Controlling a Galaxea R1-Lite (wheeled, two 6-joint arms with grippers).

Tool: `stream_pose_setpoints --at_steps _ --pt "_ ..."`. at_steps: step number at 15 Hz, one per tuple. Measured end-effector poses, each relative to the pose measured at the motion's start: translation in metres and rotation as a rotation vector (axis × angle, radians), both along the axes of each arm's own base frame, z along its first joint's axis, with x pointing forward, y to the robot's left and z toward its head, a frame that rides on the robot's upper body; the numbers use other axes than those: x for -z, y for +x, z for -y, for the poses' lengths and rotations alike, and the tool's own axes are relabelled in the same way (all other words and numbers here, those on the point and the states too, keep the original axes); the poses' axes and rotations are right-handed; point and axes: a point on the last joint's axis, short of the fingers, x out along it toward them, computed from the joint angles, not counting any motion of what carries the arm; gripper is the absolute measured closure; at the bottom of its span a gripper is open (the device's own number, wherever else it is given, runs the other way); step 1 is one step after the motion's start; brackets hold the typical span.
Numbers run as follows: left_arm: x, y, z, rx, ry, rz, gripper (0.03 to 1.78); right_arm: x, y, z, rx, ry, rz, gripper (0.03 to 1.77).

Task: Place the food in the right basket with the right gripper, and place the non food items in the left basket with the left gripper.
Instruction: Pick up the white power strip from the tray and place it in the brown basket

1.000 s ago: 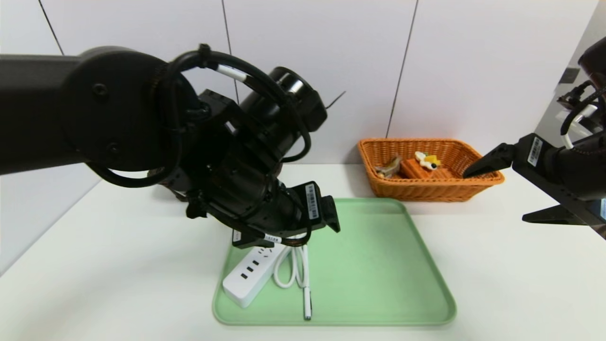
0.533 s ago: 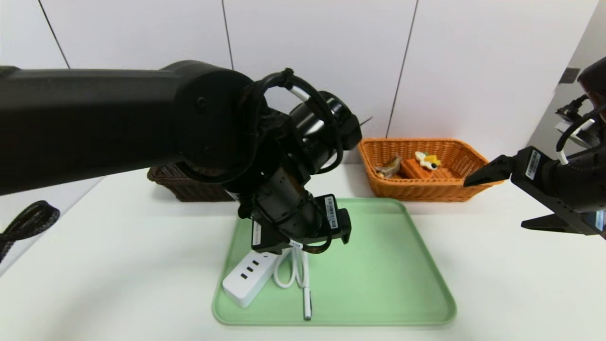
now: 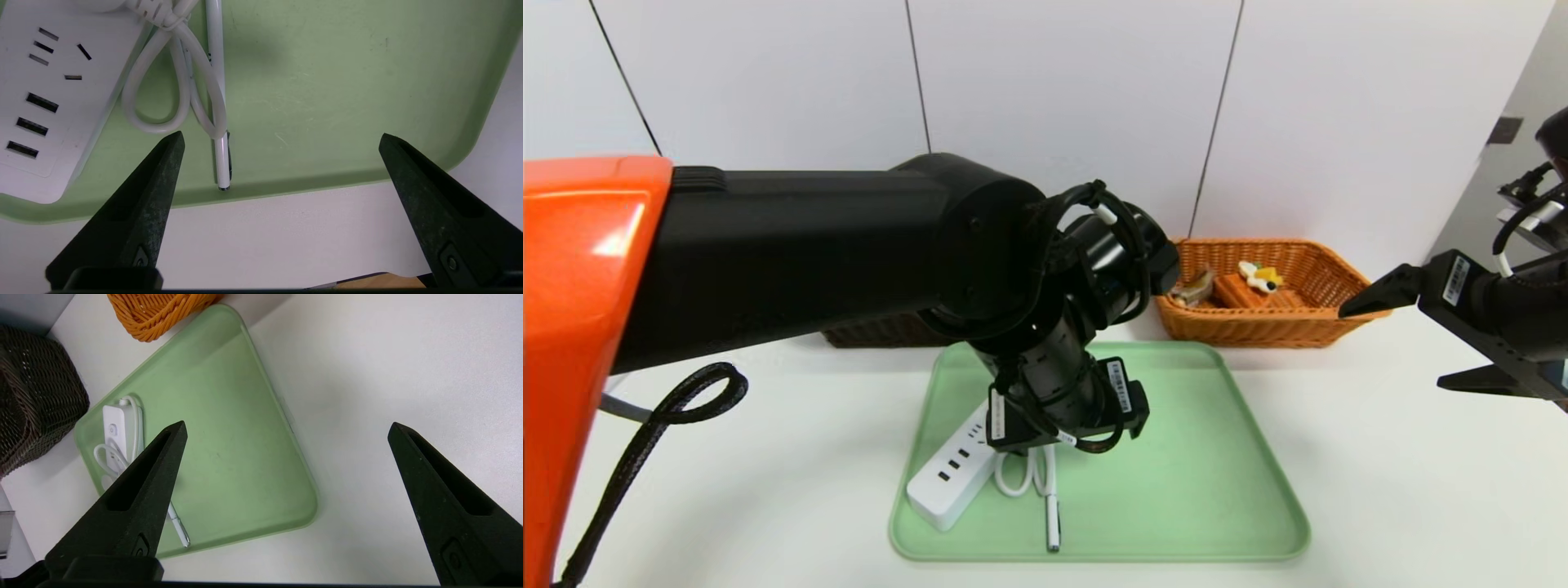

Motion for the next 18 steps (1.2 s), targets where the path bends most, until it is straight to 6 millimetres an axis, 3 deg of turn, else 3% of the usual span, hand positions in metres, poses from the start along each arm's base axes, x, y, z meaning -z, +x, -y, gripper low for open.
stream_pose_setpoints --at_steps 18 --pt "0.035 0.015 0.007 -0.011 0.12 -0.049 0.12 0.003 0.005 0.001 -0.009 -0.009 -0.004 0.1"
